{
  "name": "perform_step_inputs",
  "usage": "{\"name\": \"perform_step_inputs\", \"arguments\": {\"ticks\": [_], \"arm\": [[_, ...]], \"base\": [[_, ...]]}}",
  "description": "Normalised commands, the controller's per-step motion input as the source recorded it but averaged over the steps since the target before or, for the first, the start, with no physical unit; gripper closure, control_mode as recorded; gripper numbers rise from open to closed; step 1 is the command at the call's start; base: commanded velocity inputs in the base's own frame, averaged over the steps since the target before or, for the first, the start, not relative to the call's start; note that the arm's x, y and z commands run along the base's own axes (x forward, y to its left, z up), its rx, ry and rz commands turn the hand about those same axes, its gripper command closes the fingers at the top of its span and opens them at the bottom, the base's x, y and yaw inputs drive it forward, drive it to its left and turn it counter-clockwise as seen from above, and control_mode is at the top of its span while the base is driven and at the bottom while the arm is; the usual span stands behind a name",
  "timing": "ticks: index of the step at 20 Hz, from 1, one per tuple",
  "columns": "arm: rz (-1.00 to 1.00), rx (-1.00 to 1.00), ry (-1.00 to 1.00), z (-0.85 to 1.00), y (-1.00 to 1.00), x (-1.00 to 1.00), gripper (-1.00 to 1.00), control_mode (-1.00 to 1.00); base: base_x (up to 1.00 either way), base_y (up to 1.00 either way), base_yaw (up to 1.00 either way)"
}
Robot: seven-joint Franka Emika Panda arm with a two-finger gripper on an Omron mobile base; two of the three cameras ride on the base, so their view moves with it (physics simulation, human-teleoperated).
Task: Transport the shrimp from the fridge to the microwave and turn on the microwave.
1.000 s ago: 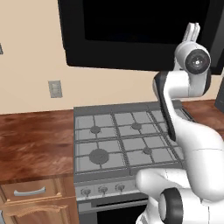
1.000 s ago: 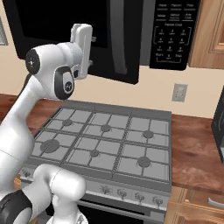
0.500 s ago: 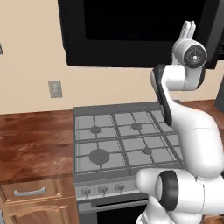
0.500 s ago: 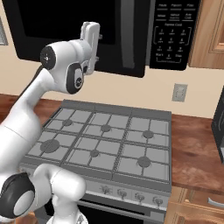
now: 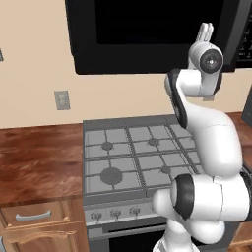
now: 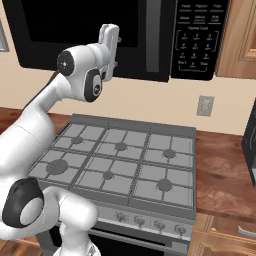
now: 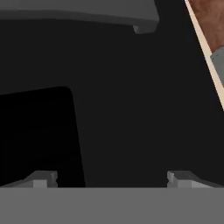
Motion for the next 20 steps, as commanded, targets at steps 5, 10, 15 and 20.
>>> {"name": "perform_step_inputs", "arguments": {"ticks": [5, 10, 15, 20], "arm": [[0.00, 0.00, 0.00, 0.00, -0.01, 0.31, -1.00, -1.00], [0.00, -0.04, 0.01, -0.07, 0.00, 0.24, -1.00, -1.00], [0.01, -0.04, 0.00, -0.13, 0.00, 0.30, -1.00, -1.00], [0.01, -0.03, 0.05, -0.12, 0.00, 0.34, -1.00, -1.00]], "base": [[0.00, 0.00, 0.00], [0.00, 0.00, 0.00], [0.00, 0.00, 0.00], [0.00, 0.00, 0.00]]}}
